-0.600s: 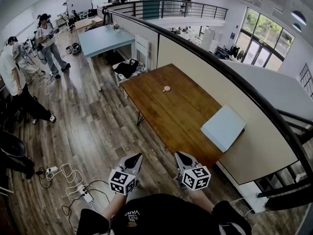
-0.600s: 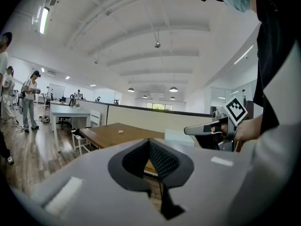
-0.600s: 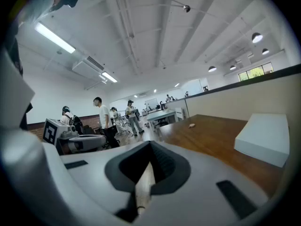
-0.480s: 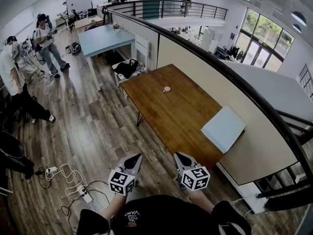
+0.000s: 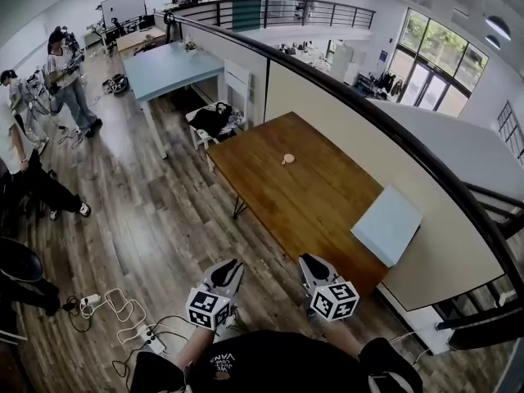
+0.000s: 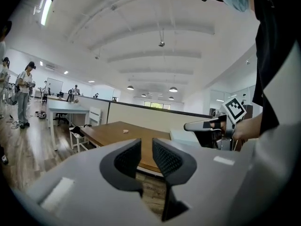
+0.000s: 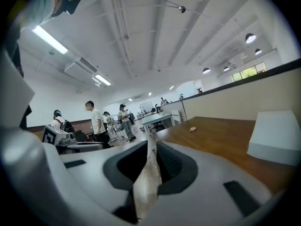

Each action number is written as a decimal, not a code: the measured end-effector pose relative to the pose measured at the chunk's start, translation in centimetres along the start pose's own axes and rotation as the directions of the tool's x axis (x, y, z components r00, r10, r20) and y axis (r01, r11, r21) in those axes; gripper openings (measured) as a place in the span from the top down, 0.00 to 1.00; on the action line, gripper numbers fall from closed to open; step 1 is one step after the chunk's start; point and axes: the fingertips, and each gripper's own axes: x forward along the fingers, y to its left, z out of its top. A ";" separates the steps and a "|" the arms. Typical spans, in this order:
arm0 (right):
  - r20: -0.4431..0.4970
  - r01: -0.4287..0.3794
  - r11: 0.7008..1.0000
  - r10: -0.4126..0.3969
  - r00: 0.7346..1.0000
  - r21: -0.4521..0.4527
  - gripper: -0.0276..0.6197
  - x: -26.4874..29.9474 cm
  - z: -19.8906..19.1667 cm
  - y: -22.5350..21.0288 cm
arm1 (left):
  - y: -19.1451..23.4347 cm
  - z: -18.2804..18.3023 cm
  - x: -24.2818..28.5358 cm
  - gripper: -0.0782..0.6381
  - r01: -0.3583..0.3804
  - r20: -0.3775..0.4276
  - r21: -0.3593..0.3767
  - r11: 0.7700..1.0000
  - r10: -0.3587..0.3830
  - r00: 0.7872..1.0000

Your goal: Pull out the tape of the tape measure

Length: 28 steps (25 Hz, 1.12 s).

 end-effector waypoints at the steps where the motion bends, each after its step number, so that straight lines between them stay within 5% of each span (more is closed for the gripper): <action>1: 0.013 0.018 1.000 -0.018 1.000 -0.003 0.92 1.0 0.5 -0.1 | 1.1 0.2 0.2 0.76 0.005 -0.001 -0.006 1.000 -0.005 1.000; 2: 0.024 0.035 0.999 -0.035 0.999 -0.001 0.89 2.0 1.0 -0.1 | 2.2 0.5 0.3 0.67 0.007 -0.003 -0.010 1.000 -0.007 1.000; 4: 0.035 0.067 0.998 -0.067 0.997 0.003 0.66 4.1 1.8 0.0 | 4.6 1.0 0.5 0.65 0.012 -0.001 -0.008 1.000 -0.012 1.000; 5: 0.037 0.081 0.997 -0.081 0.996 0.003 0.64 5.2 2.0 0.2 | 5.8 1.3 0.5 0.65 0.018 0.002 -0.001 1.000 -0.018 1.000; 17: 0.048 0.176 0.983 -0.179 0.983 0.053 0.64 14.3 2.0 3.4 | 17.9 2.3 -0.2 0.61 0.067 -0.038 0.037 0.997 -0.066 0.997; 28: -0.002 0.238 0.968 -0.238 0.971 0.079 0.64 17.9 2.2 -0.8 | 19.7 2.4 4.6 0.61 0.098 -0.062 -0.015 0.995 -0.098 0.993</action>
